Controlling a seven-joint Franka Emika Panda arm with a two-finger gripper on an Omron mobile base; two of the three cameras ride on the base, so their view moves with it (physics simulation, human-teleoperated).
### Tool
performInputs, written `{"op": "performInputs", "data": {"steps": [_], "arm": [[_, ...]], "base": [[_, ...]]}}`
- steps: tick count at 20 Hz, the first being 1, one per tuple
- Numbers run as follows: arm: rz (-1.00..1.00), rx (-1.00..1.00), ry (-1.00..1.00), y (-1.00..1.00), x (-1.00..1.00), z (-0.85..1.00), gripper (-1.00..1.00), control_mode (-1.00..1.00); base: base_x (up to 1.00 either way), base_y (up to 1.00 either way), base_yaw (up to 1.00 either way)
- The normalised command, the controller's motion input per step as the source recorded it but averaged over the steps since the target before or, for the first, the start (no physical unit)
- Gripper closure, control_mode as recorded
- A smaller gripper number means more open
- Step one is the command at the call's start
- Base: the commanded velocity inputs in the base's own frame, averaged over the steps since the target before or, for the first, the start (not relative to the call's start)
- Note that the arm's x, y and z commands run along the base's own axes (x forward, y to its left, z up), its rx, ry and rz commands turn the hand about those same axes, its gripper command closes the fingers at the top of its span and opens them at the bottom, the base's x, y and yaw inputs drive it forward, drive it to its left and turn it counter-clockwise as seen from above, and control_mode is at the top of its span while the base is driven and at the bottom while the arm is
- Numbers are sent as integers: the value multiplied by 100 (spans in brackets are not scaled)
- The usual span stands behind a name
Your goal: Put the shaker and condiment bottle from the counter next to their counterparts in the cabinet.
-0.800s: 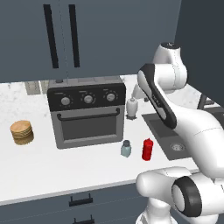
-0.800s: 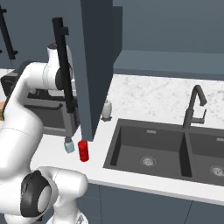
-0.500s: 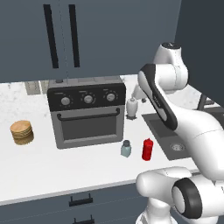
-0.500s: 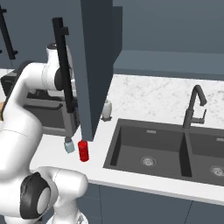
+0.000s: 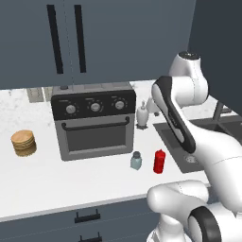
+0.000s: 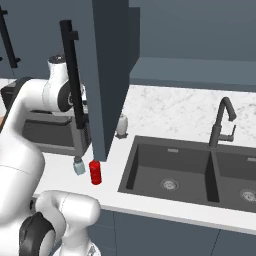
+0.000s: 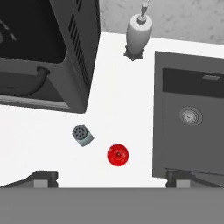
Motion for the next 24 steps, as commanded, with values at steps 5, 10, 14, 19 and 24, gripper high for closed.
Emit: {"op": "performInputs", "data": {"steps": [5, 10, 14, 19, 24], "arm": [[0, 1, -5, 0, -24, -24, -100, -100], [0, 1, -6, 0, -27, -31, -100, -100], [-1, 0, -8, 0, -29, -41, -100, -100], [-4, 0, -11, 0, -29, -47, -100, -100], [-6, 0, -7, 0, -24, -49, -100, -100]], "base": [[0, 0, 0], [0, 0, 0], [0, 0, 0], [0, 0, 0], [0, 0, 0]]}}
